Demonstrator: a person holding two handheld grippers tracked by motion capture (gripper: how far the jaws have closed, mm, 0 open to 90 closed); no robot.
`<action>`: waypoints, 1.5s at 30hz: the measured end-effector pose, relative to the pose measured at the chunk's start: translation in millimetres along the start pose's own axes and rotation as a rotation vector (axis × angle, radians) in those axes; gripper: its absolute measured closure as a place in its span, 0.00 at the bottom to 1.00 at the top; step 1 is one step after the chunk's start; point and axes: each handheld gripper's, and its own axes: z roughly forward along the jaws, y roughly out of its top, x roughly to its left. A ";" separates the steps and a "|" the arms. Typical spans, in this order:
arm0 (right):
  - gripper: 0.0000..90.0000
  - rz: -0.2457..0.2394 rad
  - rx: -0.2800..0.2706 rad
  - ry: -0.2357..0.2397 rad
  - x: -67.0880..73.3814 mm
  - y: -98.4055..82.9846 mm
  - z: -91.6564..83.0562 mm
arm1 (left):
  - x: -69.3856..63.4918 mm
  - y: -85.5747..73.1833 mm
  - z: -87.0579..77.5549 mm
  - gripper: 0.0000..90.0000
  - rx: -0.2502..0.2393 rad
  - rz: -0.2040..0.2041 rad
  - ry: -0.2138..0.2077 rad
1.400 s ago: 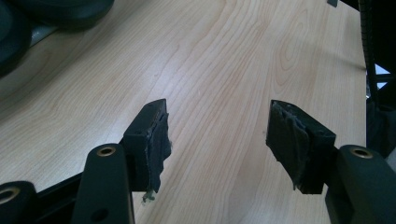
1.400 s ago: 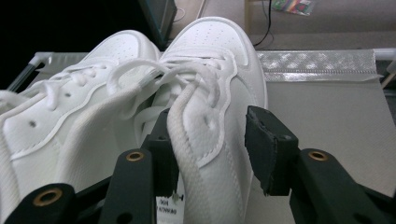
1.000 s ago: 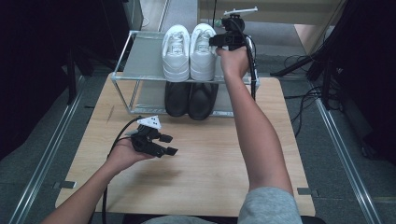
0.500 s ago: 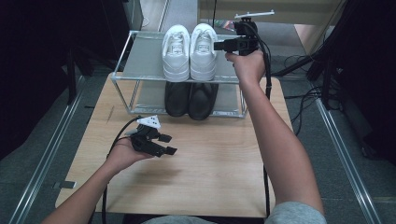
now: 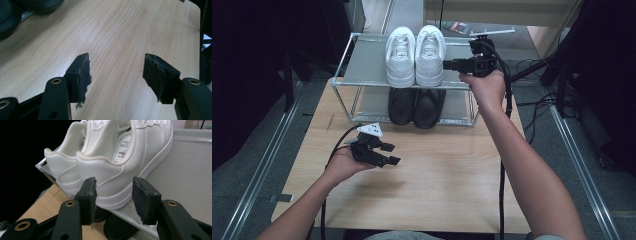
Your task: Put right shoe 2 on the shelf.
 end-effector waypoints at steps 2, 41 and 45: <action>0.62 -0.015 0.005 0.007 1.0 -5.4 -2.3 | 0.0 -0.1 -0.1 0.43 -0.001 -0.001 0.000; 0.52 -0.109 0.069 0.171 -6.5 -143.2 2.3 | -0.8 -0.6 -0.9 0.42 0.006 0.009 0.020; 0.53 -0.113 0.073 0.175 -7.7 -161.3 1.8 | -1.1 -0.7 -0.2 0.42 0.008 0.011 0.019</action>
